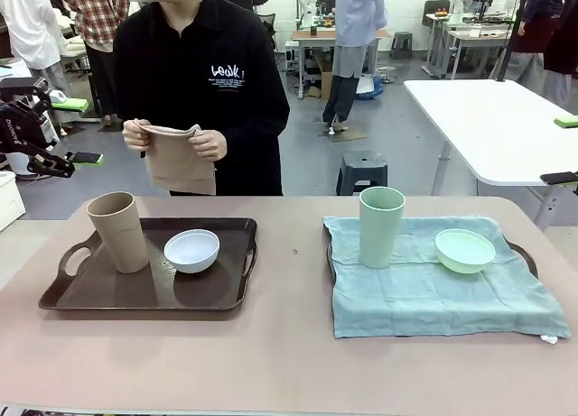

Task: Set up a tray with a mat and arrange the tableware.
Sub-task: Pick up the Picnic Bowl and Reusable plastic cup from the Handle tray in front of the human's position and hold them in the air.

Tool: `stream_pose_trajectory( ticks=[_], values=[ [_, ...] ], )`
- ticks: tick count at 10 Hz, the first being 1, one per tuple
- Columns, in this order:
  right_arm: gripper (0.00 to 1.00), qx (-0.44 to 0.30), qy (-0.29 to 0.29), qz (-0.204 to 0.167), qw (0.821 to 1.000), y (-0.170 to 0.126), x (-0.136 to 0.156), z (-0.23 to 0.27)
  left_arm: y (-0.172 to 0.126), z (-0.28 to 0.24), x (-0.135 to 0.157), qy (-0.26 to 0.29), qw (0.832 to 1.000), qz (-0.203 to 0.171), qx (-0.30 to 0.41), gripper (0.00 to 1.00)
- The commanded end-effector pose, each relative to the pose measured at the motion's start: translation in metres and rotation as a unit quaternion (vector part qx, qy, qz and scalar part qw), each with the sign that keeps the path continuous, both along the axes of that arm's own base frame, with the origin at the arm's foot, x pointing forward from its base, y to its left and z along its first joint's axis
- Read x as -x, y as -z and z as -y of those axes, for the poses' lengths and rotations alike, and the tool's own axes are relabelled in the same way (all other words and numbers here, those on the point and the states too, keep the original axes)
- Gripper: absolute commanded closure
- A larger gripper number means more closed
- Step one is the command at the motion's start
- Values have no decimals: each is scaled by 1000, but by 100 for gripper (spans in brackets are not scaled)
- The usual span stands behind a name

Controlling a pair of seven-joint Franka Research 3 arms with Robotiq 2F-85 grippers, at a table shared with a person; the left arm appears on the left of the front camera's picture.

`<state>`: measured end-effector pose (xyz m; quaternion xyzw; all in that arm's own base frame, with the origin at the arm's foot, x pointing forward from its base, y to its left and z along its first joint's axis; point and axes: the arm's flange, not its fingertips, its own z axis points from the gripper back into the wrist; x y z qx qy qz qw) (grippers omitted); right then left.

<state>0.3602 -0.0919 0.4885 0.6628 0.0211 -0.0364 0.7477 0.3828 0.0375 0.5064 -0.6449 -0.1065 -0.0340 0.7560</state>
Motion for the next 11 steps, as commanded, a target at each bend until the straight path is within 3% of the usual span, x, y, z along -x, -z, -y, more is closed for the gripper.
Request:
stream_pose_trajectory(
  ticks=[1, 11],
  values=[
    [15, -2, 0, 0, 1000, -2, 2, 0, 0, 1, 0, 1, 1000, 9, 4, 0],
    [15, -2, 0, 0, 1000, -2, 2, 0, 0, 1, 0, 1, 1000, 9, 4, 0]
  ],
)
